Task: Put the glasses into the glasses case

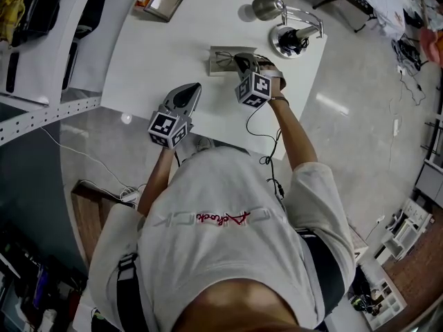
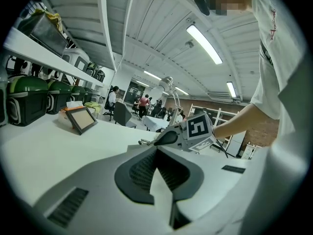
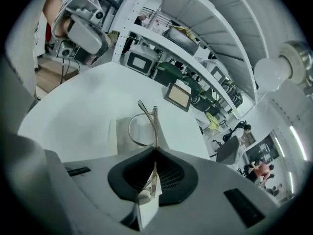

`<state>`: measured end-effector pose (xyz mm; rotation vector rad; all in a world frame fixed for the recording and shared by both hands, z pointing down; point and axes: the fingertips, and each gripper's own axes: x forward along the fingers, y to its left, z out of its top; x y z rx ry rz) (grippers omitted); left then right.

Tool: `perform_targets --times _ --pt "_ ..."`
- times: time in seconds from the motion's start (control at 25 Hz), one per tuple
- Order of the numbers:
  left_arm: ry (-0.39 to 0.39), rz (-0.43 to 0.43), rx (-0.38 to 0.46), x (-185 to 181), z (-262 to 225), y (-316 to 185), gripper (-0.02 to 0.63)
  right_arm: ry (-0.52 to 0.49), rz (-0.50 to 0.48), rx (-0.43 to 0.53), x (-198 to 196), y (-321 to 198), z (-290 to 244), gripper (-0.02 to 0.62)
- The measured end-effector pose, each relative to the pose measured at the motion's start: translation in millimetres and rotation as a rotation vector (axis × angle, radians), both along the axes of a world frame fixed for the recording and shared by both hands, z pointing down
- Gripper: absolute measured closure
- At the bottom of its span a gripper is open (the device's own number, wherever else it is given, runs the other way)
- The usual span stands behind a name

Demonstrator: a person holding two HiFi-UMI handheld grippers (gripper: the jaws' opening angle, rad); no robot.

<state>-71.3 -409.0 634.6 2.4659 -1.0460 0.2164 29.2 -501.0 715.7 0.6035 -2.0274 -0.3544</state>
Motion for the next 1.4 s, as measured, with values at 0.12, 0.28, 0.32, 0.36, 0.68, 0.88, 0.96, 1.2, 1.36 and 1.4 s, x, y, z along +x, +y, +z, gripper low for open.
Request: perform_targets --times 0.12,0.28,0.32,0.36,0.68,0.88,0.96,1.2,1.36,1.4 --pt "-0.002 -0.002 -0.002 0.8 0.6 0.2 0.597 0.086 -0.065 0.022 -3.4 -0.1 9.0 0.591" --pt "0.000 -0.008 -0.002 0.9 0.8 -0.2 0.597 0.123 -0.090 -0.007 -8.7 -0.3 20.7 0.591" --pt "0.000 -0.010 -0.002 0.3 0.8 -0.3 0.597 0.128 -0.086 -0.020 -9.2 -0.6 23.2 0.591" --pt "0.000 -0.013 -0.002 -0.4 0.9 -0.3 0.597 0.135 -0.084 -0.030 -9.1 -0.7 26.0 0.591" --pt "0.003 -0.016 -0.009 -0.8 0.3 -0.1 0.597 0.204 -0.080 -0.096 -5.4 3.9 41.7 0.591" --pt "0.004 -0.017 -0.006 -1.2 0.9 -1.7 0.597 0.236 -0.083 -0.128 -4.7 5.2 49.4 0.591" --pt "0.003 -0.020 -0.006 -2.5 1.4 -1.7 0.597 0.239 -0.083 -0.132 -4.9 4.4 50.0 0.591" --pt "0.004 -0.024 -0.006 -5.3 1.1 -0.6 0.597 0.240 -0.100 -0.126 -5.1 5.3 50.2 0.580" --pt "0.005 -0.021 0.001 -5.4 -0.6 -0.5 0.597 0.232 -0.110 -0.131 -6.2 7.4 50.2 0.526" --pt "0.005 -0.020 0.003 -5.8 -1.3 -0.6 0.597 0.232 -0.112 -0.132 -6.4 7.7 49.8 0.517"
